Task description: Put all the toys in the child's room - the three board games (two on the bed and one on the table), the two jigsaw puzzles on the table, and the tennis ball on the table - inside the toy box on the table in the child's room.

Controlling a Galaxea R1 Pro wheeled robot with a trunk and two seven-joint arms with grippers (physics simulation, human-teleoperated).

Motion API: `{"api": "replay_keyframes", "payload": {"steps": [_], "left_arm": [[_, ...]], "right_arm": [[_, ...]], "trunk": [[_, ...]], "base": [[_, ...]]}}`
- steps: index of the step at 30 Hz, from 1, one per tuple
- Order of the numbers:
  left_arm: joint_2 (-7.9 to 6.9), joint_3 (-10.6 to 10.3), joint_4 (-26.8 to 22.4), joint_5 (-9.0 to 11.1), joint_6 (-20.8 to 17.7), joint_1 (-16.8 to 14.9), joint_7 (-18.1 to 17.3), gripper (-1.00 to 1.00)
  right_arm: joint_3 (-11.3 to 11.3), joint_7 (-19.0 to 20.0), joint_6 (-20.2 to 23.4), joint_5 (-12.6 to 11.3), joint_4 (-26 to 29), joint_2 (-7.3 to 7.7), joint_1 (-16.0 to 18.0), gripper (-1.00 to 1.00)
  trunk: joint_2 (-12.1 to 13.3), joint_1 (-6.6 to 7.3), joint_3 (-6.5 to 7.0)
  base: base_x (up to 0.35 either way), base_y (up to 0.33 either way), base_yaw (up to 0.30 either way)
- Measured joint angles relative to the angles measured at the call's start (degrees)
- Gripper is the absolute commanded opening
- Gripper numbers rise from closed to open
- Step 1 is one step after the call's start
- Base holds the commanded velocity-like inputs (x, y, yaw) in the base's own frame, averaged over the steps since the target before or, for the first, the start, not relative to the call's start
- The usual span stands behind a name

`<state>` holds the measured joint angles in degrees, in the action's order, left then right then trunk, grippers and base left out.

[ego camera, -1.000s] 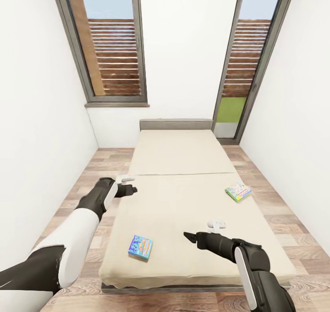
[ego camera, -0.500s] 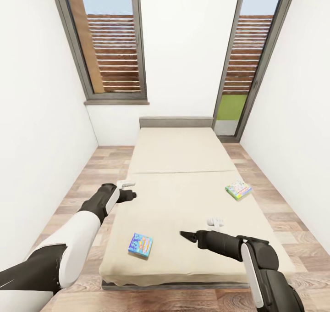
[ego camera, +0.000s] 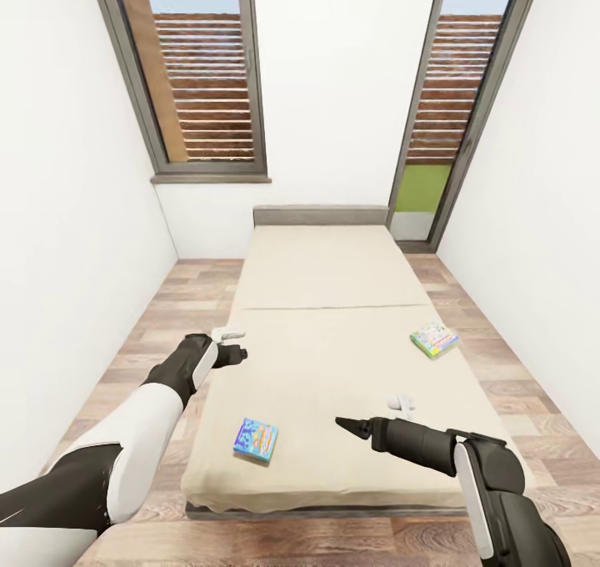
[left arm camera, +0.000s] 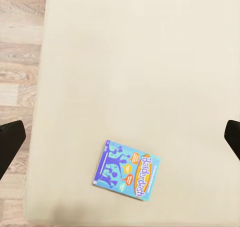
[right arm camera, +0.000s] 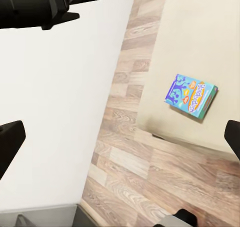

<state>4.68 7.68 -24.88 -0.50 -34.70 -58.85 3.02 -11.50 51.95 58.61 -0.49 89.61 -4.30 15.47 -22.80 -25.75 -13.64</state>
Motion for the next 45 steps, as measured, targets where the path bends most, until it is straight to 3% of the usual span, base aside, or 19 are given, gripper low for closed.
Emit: {"api": "replay_keyframes", "payload": {"steps": [8, 13, 21, 27, 34, 45], "left_arm": [[0.0, -0.01, -0.01, 0.0, 0.17, 0.0, 0.01, 1.0], [0.0, -0.02, 0.0, 0.0, 0.33, 0.0, 0.01, 1.0], [0.07, -0.18, 0.0, 0.0, 0.88, 0.0, 0.01, 1.0], [0.09, -1.54, 0.2, 0.05, 1.82, 0.0, 0.02, 1.0], [0.08, -2.98, 1.76, 0.03, 3.15, 0.0, 0.1, 1.0], [0.08, -3.34, 2.34, 0.0, 3.94, 0.0, 0.11, 1.0]], "right_arm": [[-0.4, 0.38, -0.14, 0.0, 0.0, 0.04, -0.04, 1.0], [-1.8, 1.65, -0.17, -0.01, -0.05, 0.06, -0.03, 1.0], [-10.53, 13.28, -0.85, 0.3, -0.65, 1.09, -0.04, 1.0], [-13.7, 17.31, -1.63, 0.69, -0.97, 2.24, -0.06, 1.0], [-14.46, 18.07, -2.06, 0.78, -1.1, 2.53, -0.06, 1.0], [-14.71, 18.16, -2.23, 0.86, -1.91, 2.59, -0.06, 1.0]], "trunk": [[0.0, 0.0, -0.76], [0.0, 0.0, -1.23], [0.0, 0.0, -1.98], [-0.01, 0.0, -2.55], [-0.01, 0.0, -3.21], [-0.01, 0.0, -4.25]], "base": [[0.0, 0.0, 0.0], [0.0, 0.0, 0.0], [0.0, 0.0, 0.0], [0.0, 0.0, 0.0], [0.0, 0.0, 0.0], [0.0, 0.0, 0.0]]}}
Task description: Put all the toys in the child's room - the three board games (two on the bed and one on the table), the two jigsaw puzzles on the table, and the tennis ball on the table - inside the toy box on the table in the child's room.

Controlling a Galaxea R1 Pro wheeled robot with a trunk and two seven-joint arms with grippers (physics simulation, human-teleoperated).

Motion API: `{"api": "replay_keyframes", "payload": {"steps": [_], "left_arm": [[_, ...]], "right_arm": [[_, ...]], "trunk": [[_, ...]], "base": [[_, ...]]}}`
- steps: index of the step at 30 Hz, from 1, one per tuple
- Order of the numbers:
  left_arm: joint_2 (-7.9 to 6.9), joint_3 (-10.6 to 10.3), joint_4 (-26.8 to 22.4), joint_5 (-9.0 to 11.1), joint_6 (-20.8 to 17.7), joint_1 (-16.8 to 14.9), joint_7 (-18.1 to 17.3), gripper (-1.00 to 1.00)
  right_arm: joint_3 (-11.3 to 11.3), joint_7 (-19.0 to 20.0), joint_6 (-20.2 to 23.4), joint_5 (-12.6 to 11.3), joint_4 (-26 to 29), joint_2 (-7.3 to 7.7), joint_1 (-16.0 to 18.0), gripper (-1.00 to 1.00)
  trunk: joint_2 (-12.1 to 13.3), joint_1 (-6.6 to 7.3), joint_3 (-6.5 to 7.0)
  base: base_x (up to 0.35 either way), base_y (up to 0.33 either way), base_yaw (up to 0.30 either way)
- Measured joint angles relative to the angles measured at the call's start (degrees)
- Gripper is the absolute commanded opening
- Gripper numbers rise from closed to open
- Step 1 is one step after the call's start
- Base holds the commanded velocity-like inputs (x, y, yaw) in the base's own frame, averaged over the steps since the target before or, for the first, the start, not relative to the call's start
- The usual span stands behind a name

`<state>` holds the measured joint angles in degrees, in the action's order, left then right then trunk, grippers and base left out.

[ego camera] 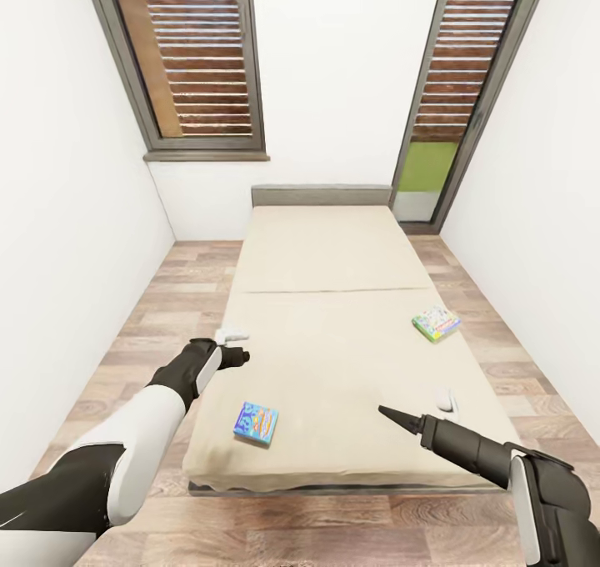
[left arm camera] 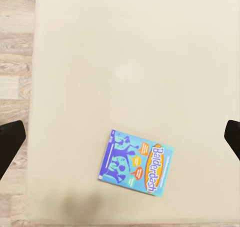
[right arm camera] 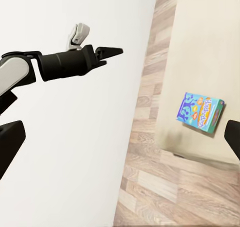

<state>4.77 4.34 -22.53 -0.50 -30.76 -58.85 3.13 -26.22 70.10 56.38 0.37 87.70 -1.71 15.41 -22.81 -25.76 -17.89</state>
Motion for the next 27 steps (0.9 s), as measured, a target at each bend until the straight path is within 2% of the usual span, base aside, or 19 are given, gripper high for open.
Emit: {"api": "replay_keyframes", "payload": {"steps": [27], "left_arm": [[-0.08, -0.12, 0.1, 0.05, 0.66, 0.0, 0.0, 1.0]], "right_arm": [[0.14, -0.39, -0.09, 0.18, -1.25, -0.06, 0.0, 1.0]], "trunk": [[0.0, 0.0, -2.55]], "base": [[0.0, 0.0, 0.0]]}}
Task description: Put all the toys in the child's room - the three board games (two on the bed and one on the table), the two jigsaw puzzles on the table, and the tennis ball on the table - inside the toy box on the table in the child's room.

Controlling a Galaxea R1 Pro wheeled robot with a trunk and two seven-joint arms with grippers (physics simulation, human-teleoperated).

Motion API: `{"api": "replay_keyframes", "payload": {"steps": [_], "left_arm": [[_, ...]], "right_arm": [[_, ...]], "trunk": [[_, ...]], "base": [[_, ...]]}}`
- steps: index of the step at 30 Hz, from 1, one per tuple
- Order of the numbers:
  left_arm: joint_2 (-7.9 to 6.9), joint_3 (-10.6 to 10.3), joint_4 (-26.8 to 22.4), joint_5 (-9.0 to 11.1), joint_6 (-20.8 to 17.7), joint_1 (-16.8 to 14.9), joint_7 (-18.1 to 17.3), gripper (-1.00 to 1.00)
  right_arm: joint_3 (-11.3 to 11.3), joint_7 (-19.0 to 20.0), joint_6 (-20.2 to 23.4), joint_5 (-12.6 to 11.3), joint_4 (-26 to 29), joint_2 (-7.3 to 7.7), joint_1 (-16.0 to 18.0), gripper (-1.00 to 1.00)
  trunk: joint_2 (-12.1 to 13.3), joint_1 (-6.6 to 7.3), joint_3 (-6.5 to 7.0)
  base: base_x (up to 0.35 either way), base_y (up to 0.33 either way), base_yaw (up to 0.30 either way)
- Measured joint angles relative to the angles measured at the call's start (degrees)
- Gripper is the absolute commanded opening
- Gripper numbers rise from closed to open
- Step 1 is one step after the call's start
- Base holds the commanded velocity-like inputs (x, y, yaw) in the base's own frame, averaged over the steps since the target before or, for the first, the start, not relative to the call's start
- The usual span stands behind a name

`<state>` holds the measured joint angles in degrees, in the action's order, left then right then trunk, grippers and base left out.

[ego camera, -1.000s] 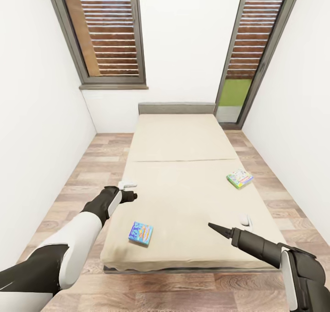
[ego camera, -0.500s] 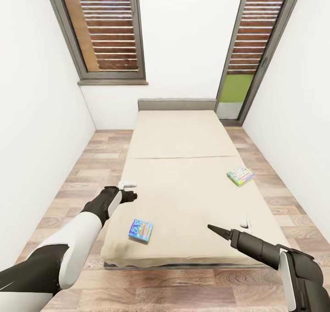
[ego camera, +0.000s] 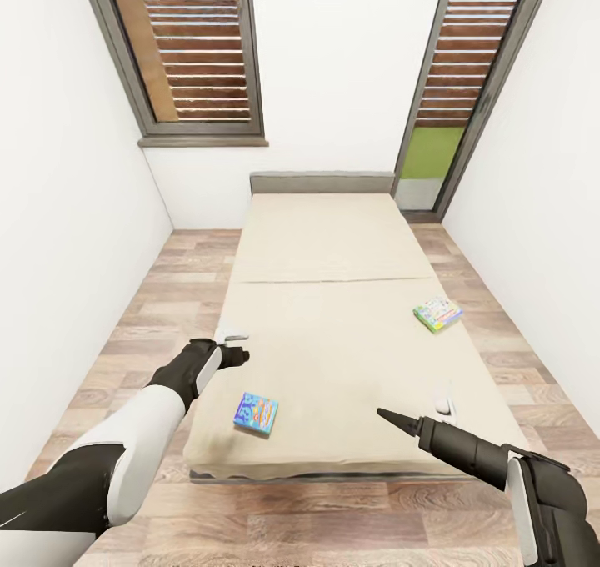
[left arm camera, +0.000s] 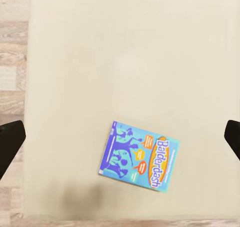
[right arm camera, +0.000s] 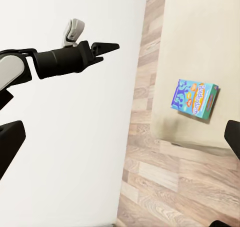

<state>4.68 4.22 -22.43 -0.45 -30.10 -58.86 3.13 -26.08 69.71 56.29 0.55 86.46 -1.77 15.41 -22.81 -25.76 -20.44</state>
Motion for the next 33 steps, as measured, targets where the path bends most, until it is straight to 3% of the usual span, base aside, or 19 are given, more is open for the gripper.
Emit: {"api": "replay_keyframes", "payload": {"steps": [23, 33], "left_arm": [[-0.04, -0.07, 0.72, 0.03, 0.22, 0.0, -0.08, 1.0], [-0.01, -0.01, 0.73, -0.04, 0.18, 0.0, -0.01, 1.0]], "right_arm": [[0.25, -2.33, 0.01, 0.0, 0.0, -0.03, 0.0, 1.0], [0.27, -2.63, 0.05, 0.0, 0.0, -0.03, 0.0, 1.0]], "trunk": [[0.0, 0.0, -2.17], [-0.01, 0.01, -3.12]], "base": [[0.001, 0.0, 0.0], [0.144, 0.0, 0.0]]}}
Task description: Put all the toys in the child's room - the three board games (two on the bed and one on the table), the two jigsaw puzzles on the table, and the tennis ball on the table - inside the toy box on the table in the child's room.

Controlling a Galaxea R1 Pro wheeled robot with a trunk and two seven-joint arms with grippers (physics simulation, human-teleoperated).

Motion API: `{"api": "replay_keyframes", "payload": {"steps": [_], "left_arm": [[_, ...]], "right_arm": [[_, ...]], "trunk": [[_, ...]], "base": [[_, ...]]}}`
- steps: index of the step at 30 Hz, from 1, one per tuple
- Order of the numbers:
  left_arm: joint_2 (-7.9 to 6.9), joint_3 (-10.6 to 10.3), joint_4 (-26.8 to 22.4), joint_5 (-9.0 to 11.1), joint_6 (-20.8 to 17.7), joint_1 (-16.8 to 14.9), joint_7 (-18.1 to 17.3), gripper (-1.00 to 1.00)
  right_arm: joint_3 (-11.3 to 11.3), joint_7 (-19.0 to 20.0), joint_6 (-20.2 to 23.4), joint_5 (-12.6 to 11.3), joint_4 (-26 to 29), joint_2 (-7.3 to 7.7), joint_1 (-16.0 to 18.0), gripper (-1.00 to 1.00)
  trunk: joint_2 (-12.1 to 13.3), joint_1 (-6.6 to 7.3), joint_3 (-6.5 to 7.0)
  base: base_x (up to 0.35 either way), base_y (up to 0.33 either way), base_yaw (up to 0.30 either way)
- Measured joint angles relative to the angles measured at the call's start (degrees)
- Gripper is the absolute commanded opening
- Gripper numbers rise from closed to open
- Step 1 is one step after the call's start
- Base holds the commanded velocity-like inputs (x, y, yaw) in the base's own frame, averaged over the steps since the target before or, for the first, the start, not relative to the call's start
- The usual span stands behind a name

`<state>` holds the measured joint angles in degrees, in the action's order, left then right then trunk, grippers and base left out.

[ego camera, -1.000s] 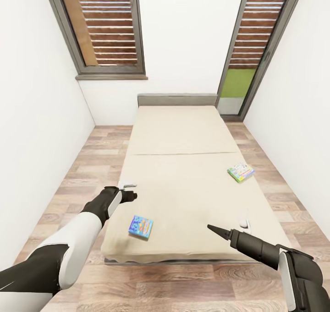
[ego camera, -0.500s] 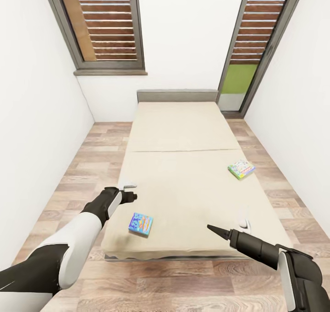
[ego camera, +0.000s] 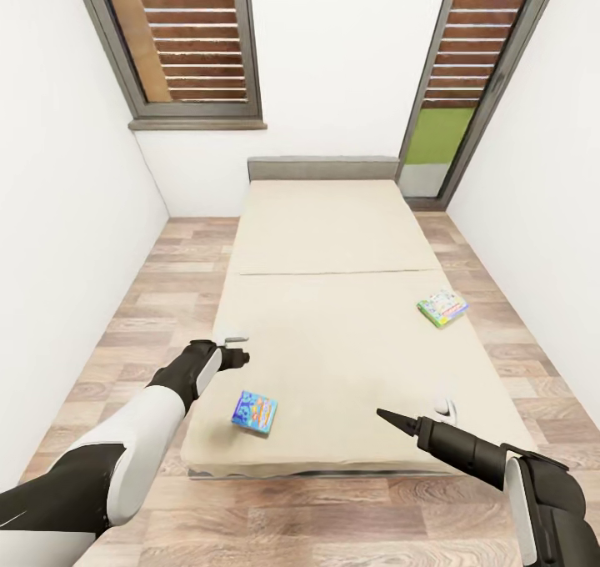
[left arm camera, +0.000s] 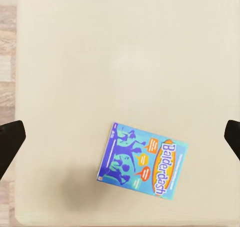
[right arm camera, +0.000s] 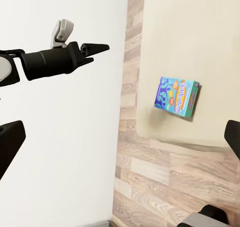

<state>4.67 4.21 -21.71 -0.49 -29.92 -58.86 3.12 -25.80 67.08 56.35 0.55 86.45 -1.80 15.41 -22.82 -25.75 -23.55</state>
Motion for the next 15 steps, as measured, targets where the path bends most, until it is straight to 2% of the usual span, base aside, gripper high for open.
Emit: {"api": "replay_keyframes", "payload": {"steps": [8, 15], "left_arm": [[0.0, 0.01, 0.0, 0.0, 0.0, 0.0, 0.0, 1.0], [0.0, 0.01, 0.0, 0.0, 0.0, 0.0, -0.01, 1.0]], "right_arm": [[0.0, -0.01, -0.04, 0.0, 0.0, 0.0, 0.0, 1.0], [0.01, -0.01, -0.05, 0.0, 0.0, 0.0, 0.0, 1.0]], "trunk": [[0.0, -0.01, -0.75], [0.0, 0.01, -1.42]], "base": [[0.028, 0.0, 0.0], [0.174, 0.0, 0.0]]}}
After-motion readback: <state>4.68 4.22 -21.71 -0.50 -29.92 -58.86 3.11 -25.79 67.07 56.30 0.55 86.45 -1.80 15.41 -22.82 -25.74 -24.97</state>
